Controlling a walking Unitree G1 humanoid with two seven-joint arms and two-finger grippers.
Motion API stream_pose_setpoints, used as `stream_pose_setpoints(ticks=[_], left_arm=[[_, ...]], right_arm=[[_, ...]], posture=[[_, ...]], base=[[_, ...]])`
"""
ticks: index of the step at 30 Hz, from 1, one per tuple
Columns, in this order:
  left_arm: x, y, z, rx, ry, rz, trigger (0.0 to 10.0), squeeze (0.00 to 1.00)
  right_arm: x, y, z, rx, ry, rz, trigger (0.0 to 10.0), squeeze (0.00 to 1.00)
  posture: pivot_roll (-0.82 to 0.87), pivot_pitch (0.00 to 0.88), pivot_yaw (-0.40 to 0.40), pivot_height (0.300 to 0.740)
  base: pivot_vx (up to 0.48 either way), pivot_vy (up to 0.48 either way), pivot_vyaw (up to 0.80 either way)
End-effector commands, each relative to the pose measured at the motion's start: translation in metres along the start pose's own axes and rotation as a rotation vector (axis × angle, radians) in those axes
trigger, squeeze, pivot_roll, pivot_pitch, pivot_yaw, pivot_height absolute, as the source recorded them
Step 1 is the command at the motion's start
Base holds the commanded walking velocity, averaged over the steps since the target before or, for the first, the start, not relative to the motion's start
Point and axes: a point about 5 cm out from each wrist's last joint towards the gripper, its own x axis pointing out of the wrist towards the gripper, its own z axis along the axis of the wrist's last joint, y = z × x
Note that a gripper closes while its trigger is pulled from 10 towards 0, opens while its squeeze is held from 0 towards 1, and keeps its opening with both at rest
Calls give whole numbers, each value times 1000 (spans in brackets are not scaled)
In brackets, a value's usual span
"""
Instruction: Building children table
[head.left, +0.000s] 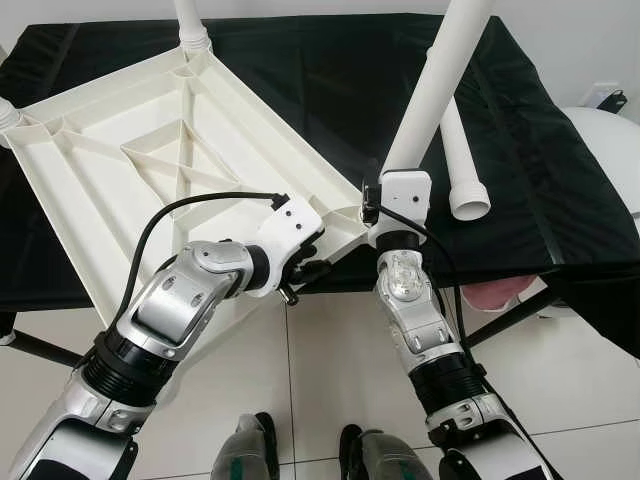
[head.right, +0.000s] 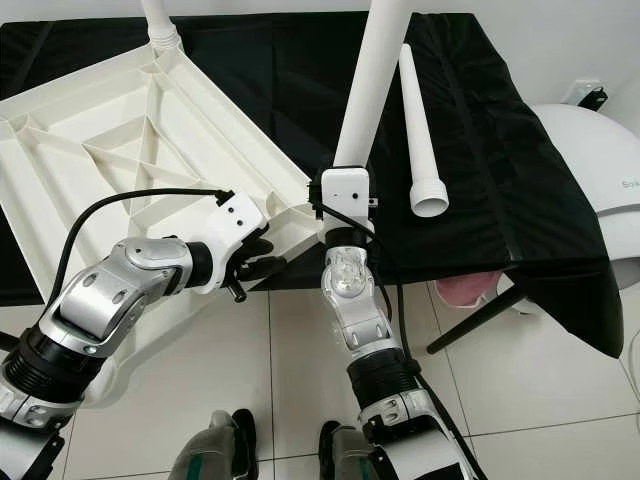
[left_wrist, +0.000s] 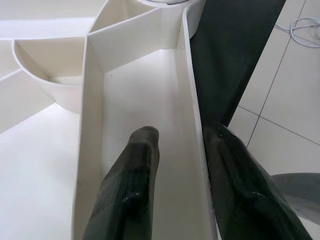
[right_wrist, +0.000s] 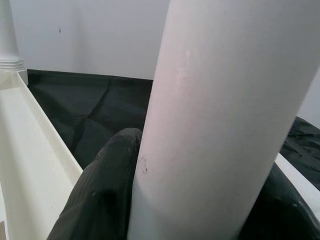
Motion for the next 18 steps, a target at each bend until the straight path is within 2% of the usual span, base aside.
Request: stream_pose_setpoints(ticks=[1, 7, 9, 13, 18], left_arm=[[-8, 14, -10, -12, 54, 93, 10000, 0], [-8, 13, -10, -12, 53, 93, 10000, 0], [-8, 14, -9, -11, 50, 93, 10000, 0], [-8, 13, -9, -10, 52, 92, 10000, 0], [-8, 13, -10, -10, 53, 89, 10000, 0]], right_arm=[[2, -20, -6, -28, 28, -61, 10000, 0], [5, -19, -3, 4, 20, -56, 10000, 0], [3, -21, -5, 48, 45, -72, 10000, 0], [5, -22, 1, 117, 28, -70, 10000, 0], [9, -23, 7, 151, 23, -81, 10000, 0]], posture=[[-41, 208, -16, 740], [-40, 203, -18, 740], [-39, 202, -17, 740], [-40, 201, -16, 740], [-41, 200, -15, 740]], base=[[0, 0, 0], [0, 0, 0], [0, 0, 0], [0, 0, 0], [0, 0, 0]])
